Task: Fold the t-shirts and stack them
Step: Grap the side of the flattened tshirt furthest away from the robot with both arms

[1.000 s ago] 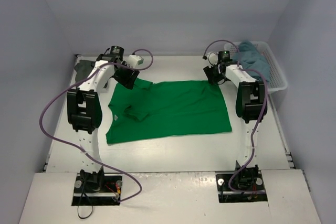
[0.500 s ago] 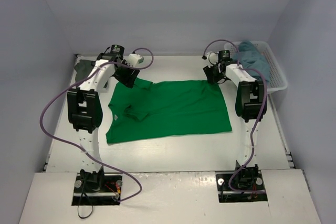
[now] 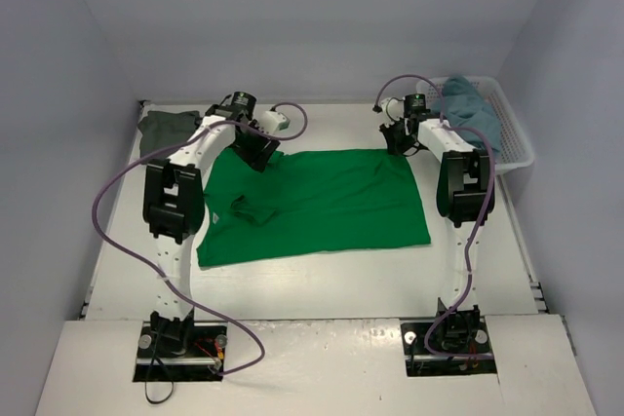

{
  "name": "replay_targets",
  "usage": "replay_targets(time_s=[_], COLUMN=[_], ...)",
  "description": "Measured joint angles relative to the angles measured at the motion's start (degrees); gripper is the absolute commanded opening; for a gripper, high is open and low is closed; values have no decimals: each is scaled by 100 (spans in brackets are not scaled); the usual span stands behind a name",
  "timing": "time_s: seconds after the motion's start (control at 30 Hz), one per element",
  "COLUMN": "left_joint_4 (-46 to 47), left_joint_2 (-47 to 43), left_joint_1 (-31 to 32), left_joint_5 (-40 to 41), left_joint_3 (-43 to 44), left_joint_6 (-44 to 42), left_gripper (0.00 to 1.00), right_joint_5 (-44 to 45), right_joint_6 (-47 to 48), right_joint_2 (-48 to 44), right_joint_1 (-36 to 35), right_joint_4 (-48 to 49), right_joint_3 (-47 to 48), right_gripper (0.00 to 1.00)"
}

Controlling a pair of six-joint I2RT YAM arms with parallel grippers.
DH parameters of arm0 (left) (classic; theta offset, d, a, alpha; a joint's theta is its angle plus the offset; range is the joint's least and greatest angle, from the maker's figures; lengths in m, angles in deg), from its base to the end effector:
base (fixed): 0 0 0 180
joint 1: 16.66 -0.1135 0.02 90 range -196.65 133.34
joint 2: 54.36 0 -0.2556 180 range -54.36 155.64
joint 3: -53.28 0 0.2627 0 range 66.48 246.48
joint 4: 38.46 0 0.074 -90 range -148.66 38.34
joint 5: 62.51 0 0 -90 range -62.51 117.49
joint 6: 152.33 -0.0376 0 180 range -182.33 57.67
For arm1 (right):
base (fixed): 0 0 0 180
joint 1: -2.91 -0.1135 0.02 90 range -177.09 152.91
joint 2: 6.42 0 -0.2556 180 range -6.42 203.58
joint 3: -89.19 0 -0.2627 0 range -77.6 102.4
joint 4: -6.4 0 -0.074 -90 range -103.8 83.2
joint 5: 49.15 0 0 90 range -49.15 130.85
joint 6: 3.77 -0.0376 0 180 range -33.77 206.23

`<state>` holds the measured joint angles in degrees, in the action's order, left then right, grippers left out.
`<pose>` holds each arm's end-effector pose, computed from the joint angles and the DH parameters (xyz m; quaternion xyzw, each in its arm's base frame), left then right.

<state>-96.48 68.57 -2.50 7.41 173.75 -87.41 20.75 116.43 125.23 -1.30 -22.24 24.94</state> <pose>0.4577 -0.1288 0.2216 0.3616 0.8820 -0.1439 0.2658 0.5181 0.0511 0.1558 -0.3330 0.8476 0.0713 0.4069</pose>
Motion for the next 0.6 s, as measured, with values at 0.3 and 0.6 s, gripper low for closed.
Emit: replay_targets(time_s=[0.3, 0.6], left_joint_4=[601, 1384], left_joint_2=[223, 269], left_joint_1=[466, 531], left_joint_5=[365, 1108], left_joint_3=[-201, -581], left_joint_6=[-378, -651], left_gripper=[50, 50], right_joint_5=[-50, -98], right_joint_6=[0, 4], right_joint_2=[0, 0], right_joint_1=[0, 2], right_joint_4=[-4, -9], right_joint_3=[2, 2], right_gripper=[0, 0])
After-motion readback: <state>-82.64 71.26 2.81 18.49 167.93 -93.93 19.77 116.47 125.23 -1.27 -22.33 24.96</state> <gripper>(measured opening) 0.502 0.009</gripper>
